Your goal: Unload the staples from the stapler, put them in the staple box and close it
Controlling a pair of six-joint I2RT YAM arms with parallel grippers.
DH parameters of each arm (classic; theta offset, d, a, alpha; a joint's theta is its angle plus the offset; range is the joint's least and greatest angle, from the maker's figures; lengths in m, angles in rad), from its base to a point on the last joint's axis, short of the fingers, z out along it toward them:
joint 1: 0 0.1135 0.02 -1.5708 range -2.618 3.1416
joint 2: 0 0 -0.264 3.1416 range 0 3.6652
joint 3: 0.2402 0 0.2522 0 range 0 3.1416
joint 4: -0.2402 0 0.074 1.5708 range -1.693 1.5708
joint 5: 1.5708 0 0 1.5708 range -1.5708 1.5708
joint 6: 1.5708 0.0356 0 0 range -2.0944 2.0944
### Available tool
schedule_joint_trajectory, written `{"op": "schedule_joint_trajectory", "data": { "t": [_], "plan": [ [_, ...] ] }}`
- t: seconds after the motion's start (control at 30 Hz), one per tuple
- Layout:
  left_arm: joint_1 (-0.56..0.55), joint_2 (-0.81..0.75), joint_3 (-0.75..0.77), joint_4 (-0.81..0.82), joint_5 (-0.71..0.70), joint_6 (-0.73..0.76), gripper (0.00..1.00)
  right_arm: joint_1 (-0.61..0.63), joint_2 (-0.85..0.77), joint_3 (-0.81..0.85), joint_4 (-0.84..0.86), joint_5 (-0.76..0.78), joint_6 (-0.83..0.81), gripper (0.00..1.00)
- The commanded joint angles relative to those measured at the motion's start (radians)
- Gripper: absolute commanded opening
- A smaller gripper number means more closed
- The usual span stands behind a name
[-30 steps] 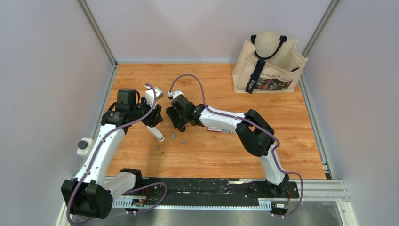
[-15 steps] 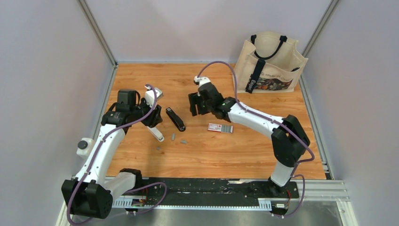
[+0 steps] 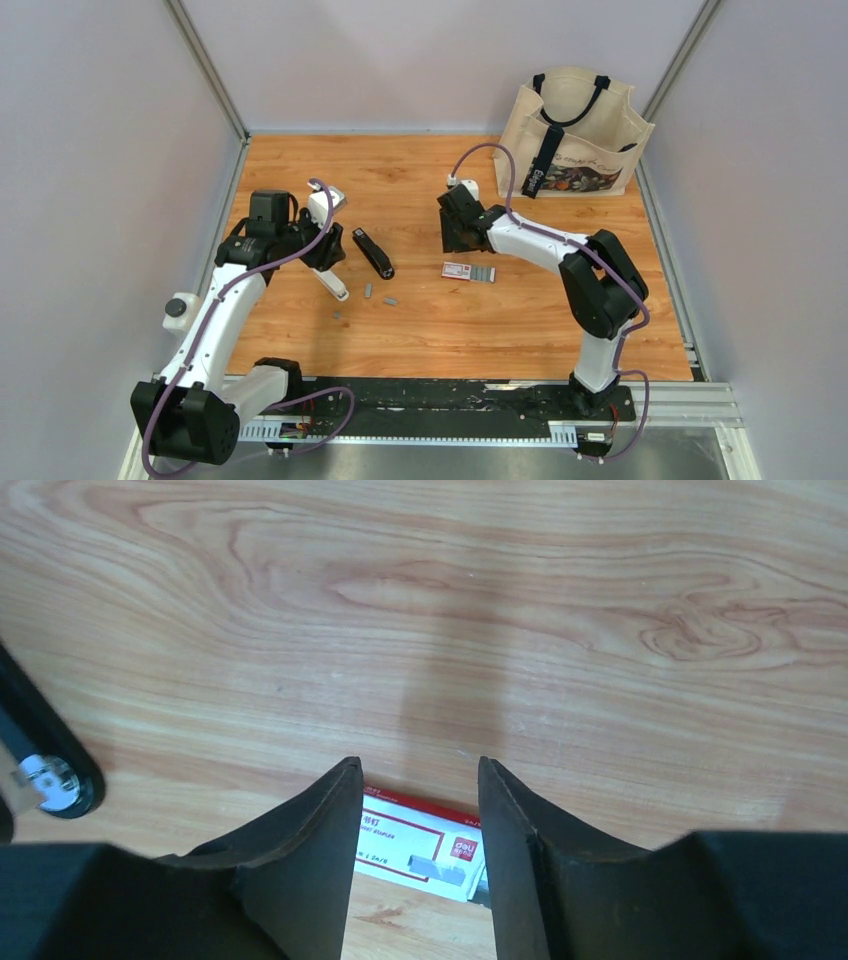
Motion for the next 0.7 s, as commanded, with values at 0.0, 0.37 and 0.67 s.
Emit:
{"op": "schedule_joint_trajectory", "data": {
  "t": [0.0, 0.37, 0.67],
  "plan": [
    [0.006, -0.021, 0.001, -0.012, 0.001, 0.016, 0.51, -0.01, 0.053, 0.088, -0.097, 0.054, 0.07, 0.49],
    [0.006, -0.023, -0.005, -0.013, 0.016, 0.022, 0.51, -0.017, 0.041, 0.002, -0.079, 0.018, 0.185, 0.54],
    [0.006, -0.032, -0.02, -0.01, 0.015, 0.033, 0.51, -0.046, 0.008, -0.079, -0.045, 0.016, 0.236, 0.54]
  ]
}}
